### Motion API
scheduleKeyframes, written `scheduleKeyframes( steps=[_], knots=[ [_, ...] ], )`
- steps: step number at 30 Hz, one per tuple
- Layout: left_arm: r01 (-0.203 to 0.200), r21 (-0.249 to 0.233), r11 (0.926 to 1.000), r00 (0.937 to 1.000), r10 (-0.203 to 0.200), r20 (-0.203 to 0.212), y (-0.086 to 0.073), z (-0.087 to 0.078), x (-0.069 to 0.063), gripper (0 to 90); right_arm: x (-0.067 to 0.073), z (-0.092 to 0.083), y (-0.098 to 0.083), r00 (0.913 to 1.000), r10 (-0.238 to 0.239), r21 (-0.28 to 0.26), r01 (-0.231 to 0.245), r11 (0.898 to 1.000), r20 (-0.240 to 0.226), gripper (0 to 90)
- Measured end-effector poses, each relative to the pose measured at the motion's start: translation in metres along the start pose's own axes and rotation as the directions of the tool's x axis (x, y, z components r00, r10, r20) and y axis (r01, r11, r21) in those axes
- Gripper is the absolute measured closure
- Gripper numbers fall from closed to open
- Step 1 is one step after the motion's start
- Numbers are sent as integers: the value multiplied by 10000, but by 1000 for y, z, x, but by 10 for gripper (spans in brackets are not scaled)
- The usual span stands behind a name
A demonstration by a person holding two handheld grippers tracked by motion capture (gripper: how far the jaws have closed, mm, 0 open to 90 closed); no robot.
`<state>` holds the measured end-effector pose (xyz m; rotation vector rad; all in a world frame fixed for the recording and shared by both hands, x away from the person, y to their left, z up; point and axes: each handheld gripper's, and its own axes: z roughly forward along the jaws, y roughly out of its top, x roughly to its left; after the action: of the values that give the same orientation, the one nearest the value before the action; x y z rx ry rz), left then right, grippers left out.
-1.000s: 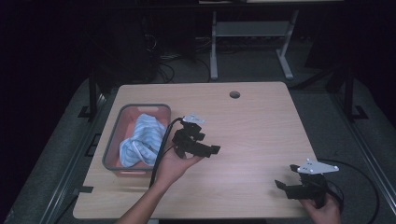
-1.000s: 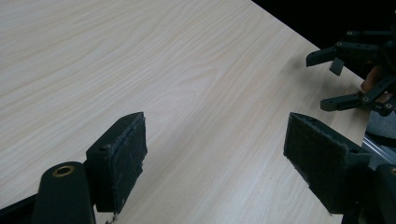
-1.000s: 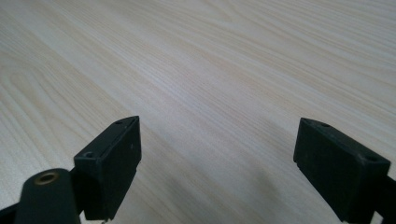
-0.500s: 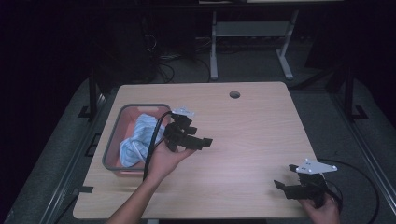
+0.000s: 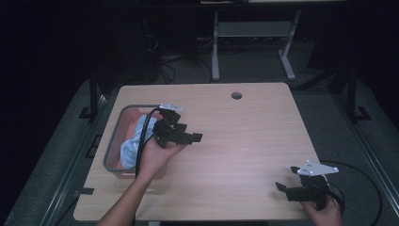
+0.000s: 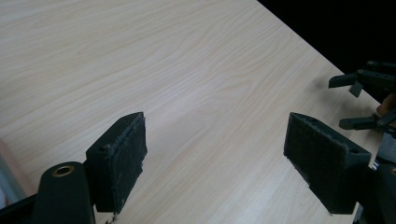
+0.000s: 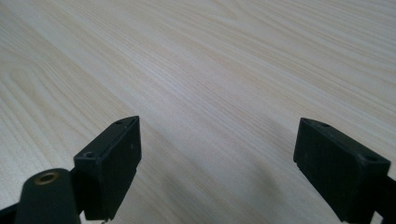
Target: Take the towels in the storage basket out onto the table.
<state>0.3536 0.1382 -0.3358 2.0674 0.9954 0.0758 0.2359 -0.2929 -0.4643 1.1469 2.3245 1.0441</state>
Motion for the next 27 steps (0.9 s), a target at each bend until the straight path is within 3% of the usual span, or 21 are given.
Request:
scheduleKeyframes(
  steps=[15, 21, 27],
  knots=[
    [719, -190, 9972, 9968, -725, -332, -6, -21, 30, 210, 1, 1, 0, 10000, -24, 54, 24, 10000, -32, 145],
    [955, -312, 9949, 9934, -973, -611, -10, -29, 40, 212, 1, 1, 0, 10000, -28, 30, 29, 10000, -32, 145],
    [1239, -485, 9911, 9861, -1284, -1056, -17, -49, 58, 214, 2, 2, 0, 10000, -23, 35, 24, 10000, -64, 145]
  ],
)
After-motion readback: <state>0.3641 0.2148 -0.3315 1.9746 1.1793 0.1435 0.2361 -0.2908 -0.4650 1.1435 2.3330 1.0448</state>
